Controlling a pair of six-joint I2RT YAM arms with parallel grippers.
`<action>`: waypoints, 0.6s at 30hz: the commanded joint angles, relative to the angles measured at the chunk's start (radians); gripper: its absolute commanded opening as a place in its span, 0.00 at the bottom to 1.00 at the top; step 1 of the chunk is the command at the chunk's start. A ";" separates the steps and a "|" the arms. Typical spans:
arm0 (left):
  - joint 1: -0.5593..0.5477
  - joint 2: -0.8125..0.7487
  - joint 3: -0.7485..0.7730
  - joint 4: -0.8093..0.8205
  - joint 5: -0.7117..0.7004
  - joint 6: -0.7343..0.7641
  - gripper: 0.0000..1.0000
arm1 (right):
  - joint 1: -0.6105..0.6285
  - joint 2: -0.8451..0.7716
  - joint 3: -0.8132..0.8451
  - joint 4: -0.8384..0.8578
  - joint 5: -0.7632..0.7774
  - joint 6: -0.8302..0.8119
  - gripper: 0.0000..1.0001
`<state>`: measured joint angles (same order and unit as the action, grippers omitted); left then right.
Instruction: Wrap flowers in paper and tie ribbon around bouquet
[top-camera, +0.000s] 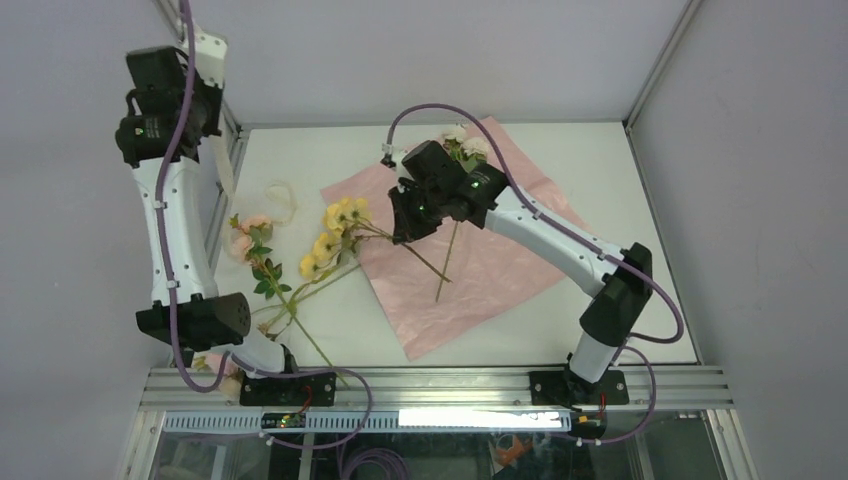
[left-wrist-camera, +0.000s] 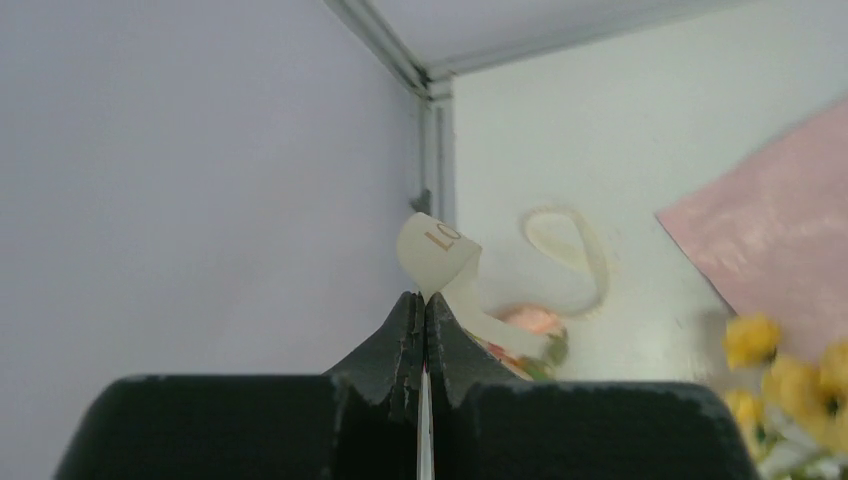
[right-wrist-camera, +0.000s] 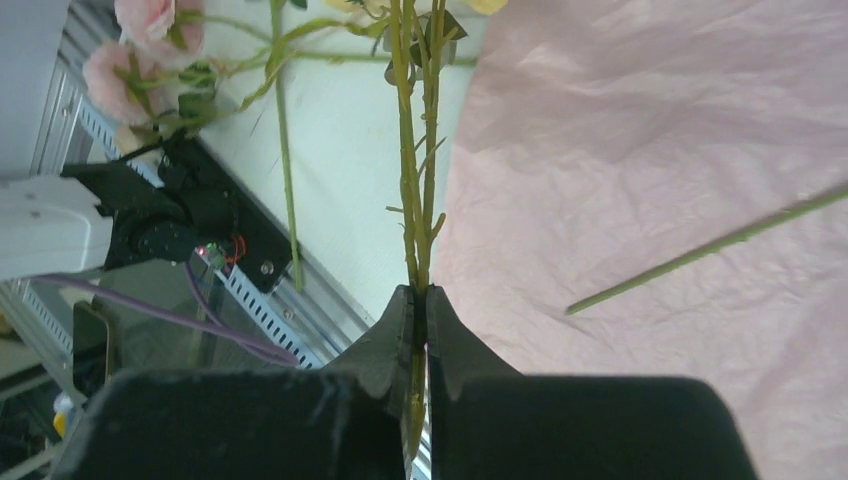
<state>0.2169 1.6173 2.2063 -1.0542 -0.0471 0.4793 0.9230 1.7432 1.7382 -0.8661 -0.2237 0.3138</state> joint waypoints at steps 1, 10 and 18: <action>-0.069 -0.132 -0.262 0.111 -0.046 0.010 0.00 | -0.044 -0.144 0.084 -0.006 0.108 0.021 0.00; -0.061 0.012 -0.295 0.209 -0.198 0.012 0.00 | -0.131 -0.329 0.016 0.179 0.651 0.278 0.00; -0.062 0.137 -0.226 0.213 -0.185 -0.045 0.00 | -0.149 -0.294 -0.343 0.646 1.039 0.194 0.00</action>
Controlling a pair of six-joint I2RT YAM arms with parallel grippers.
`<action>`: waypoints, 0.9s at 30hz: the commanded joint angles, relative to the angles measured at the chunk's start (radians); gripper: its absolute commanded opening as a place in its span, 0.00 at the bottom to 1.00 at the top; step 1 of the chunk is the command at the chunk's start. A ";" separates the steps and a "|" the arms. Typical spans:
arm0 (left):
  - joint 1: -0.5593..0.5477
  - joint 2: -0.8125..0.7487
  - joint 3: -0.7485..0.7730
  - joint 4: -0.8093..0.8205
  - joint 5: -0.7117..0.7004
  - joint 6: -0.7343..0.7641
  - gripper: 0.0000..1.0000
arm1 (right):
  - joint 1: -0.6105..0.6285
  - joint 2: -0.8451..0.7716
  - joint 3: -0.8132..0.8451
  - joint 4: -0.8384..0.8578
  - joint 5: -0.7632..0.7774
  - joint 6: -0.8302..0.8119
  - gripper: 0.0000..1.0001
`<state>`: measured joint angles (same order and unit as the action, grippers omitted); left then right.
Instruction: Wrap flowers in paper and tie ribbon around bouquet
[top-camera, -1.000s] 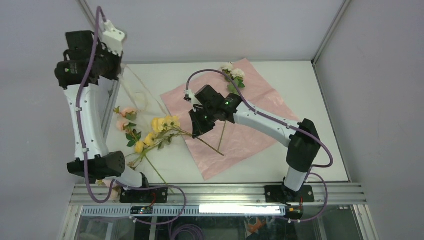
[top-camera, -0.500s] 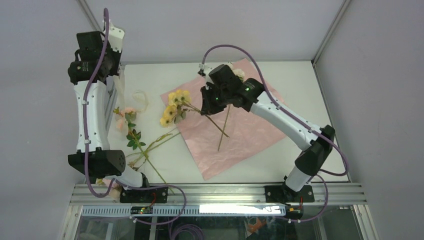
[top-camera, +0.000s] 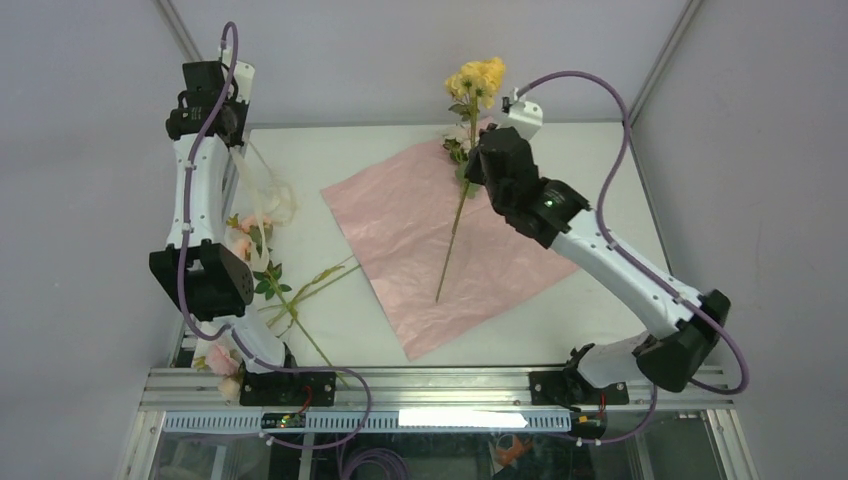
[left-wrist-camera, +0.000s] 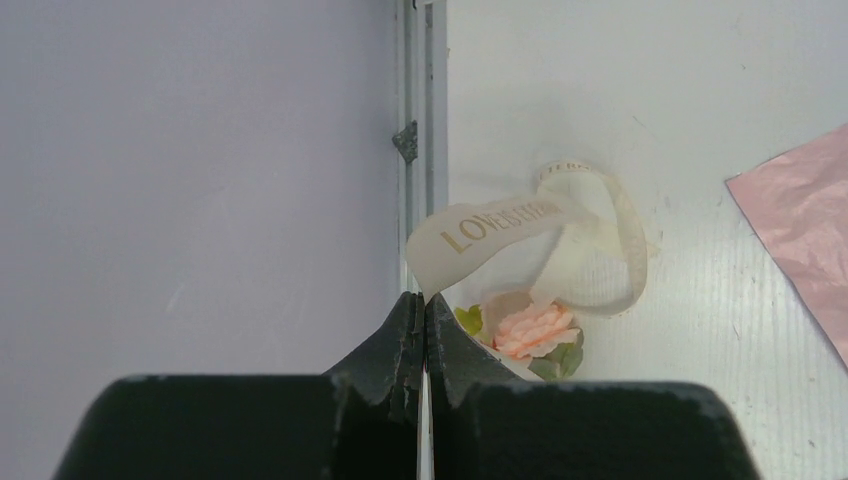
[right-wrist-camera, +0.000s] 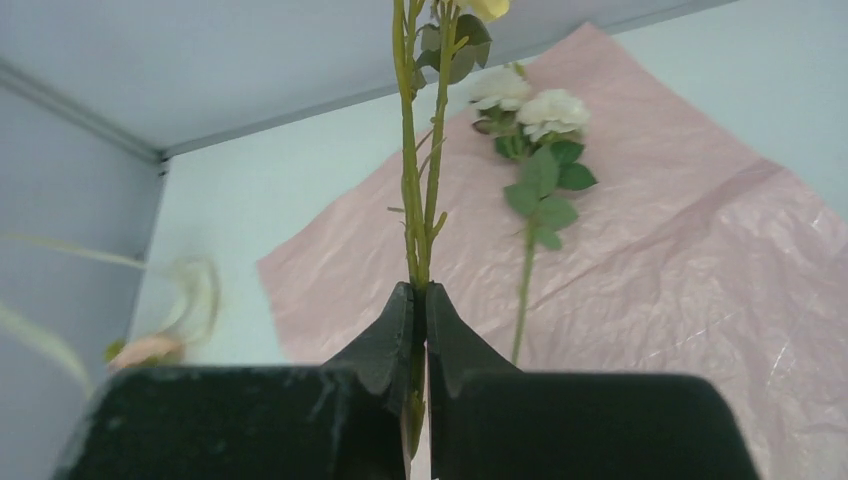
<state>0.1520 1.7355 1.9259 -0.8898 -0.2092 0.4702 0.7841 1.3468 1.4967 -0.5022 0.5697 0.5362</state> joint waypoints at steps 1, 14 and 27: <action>0.002 0.026 0.051 0.049 -0.027 -0.036 0.00 | -0.019 0.128 -0.118 0.310 0.240 -0.031 0.00; 0.013 0.027 -0.064 0.070 -0.034 -0.030 0.00 | -0.072 0.501 -0.061 0.067 0.097 0.035 0.46; 0.015 -0.251 -0.252 -0.057 0.174 0.009 0.99 | 0.045 0.383 0.001 0.111 -0.683 -0.247 0.59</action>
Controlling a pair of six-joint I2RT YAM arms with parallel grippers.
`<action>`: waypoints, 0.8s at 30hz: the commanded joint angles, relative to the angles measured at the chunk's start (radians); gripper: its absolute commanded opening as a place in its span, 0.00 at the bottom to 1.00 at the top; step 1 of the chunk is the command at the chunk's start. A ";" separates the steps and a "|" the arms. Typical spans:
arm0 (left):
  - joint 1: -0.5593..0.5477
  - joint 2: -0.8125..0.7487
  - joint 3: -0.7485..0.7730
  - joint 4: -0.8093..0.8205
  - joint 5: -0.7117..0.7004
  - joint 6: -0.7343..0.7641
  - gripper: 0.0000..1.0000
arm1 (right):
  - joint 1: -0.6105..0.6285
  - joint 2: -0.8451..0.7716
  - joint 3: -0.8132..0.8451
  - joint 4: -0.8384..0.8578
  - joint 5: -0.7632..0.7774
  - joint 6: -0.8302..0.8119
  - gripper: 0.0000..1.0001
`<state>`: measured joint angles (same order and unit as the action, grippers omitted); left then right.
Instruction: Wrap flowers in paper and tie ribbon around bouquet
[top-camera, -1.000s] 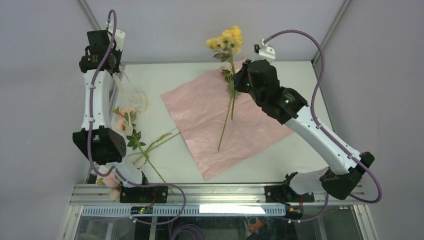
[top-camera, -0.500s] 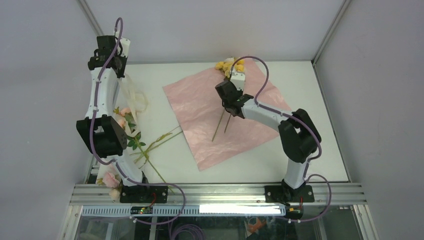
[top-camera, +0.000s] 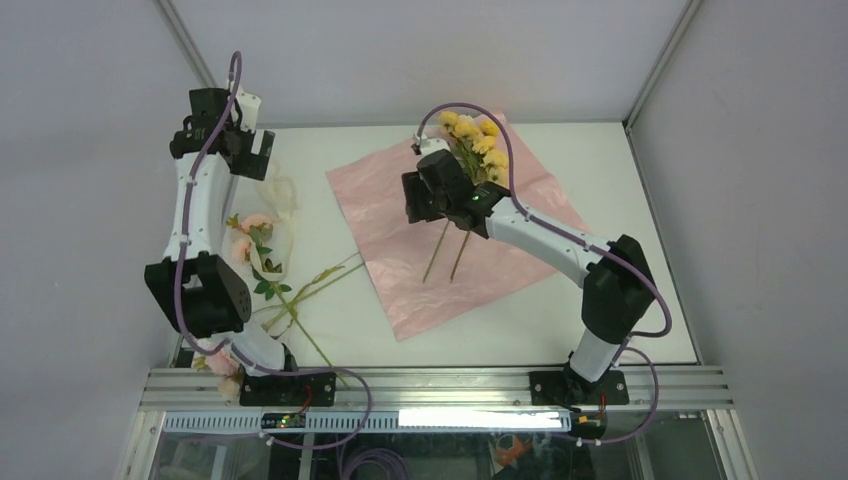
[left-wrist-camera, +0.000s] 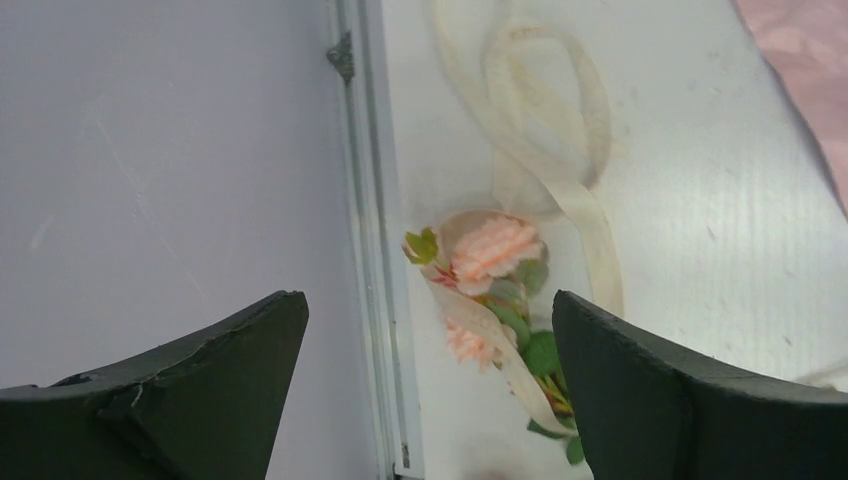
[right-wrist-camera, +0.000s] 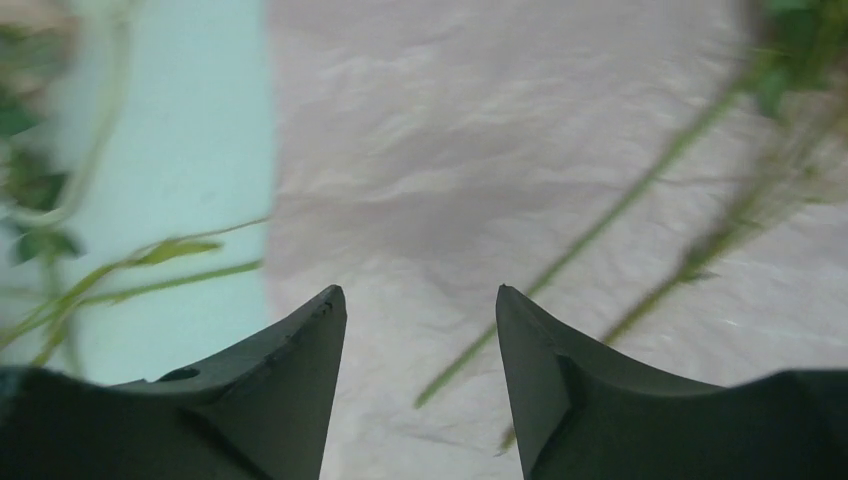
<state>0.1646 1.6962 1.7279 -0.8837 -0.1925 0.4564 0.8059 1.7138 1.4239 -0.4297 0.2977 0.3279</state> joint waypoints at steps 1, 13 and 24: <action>-0.003 -0.261 -0.087 -0.110 0.236 0.066 0.99 | 0.036 0.032 0.087 0.045 -0.446 -0.025 0.58; -0.331 -0.470 -0.694 -0.370 0.373 0.416 0.53 | 0.081 0.009 -0.064 0.175 -0.443 0.110 0.53; -0.410 -0.232 -0.799 -0.132 0.287 0.407 0.41 | 0.081 -0.094 -0.202 0.166 -0.350 0.118 0.53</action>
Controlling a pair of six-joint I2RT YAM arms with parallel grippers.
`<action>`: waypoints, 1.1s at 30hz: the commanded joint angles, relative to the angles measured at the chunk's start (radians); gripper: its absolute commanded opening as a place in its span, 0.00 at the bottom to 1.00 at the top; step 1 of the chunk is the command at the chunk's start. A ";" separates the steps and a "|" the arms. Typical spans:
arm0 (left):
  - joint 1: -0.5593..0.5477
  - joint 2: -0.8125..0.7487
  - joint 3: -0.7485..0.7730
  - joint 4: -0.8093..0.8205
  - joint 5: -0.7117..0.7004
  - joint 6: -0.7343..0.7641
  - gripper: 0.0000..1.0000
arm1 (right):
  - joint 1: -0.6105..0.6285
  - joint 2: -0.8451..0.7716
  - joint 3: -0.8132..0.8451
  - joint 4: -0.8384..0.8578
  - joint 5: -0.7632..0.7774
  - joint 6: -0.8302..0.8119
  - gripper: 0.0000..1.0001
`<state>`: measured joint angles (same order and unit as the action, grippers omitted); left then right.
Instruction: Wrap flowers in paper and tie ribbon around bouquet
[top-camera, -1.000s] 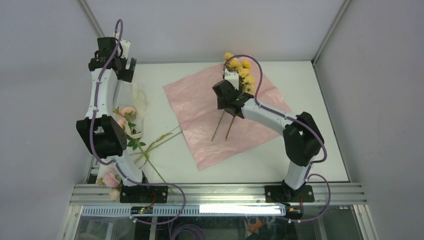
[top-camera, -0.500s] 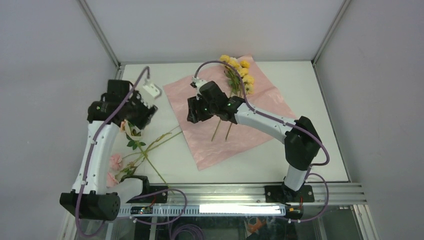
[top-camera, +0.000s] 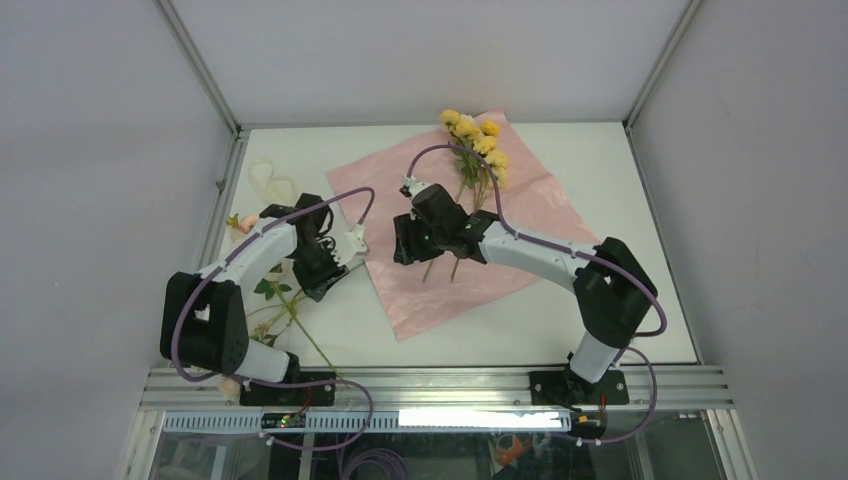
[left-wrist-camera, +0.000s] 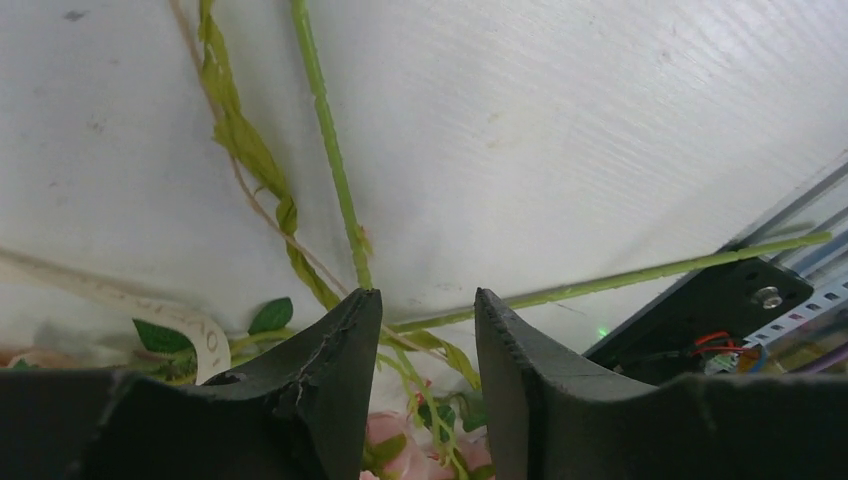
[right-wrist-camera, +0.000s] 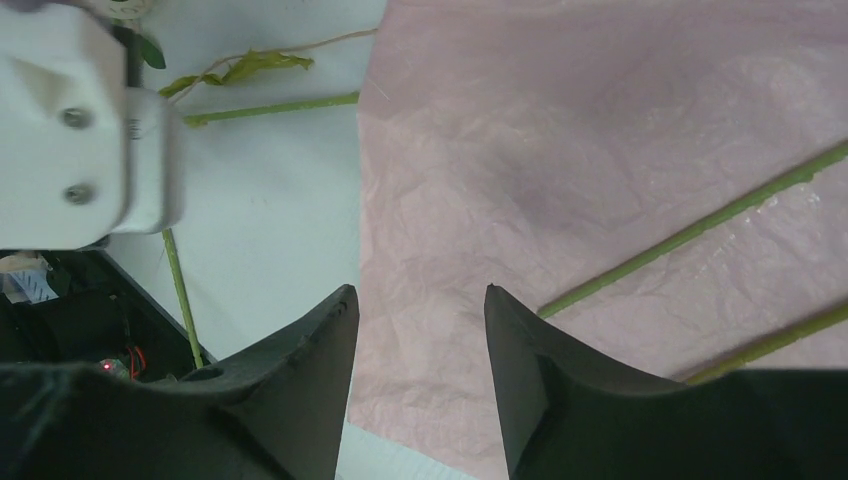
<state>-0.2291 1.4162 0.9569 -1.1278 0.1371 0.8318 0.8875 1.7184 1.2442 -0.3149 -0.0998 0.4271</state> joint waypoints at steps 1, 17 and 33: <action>-0.016 0.069 -0.029 0.123 -0.056 0.032 0.40 | -0.002 -0.106 -0.029 0.049 0.054 0.020 0.53; -0.016 0.181 -0.056 0.244 -0.182 0.041 0.30 | -0.002 -0.174 -0.081 0.019 0.089 0.012 0.52; 0.033 -0.020 0.202 -0.144 -0.063 -0.070 0.00 | -0.030 -0.248 -0.035 -0.058 0.083 0.013 0.52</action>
<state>-0.2398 1.5993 0.9493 -0.9928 -0.0608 0.8333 0.8658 1.5452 1.1481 -0.3393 -0.0257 0.4400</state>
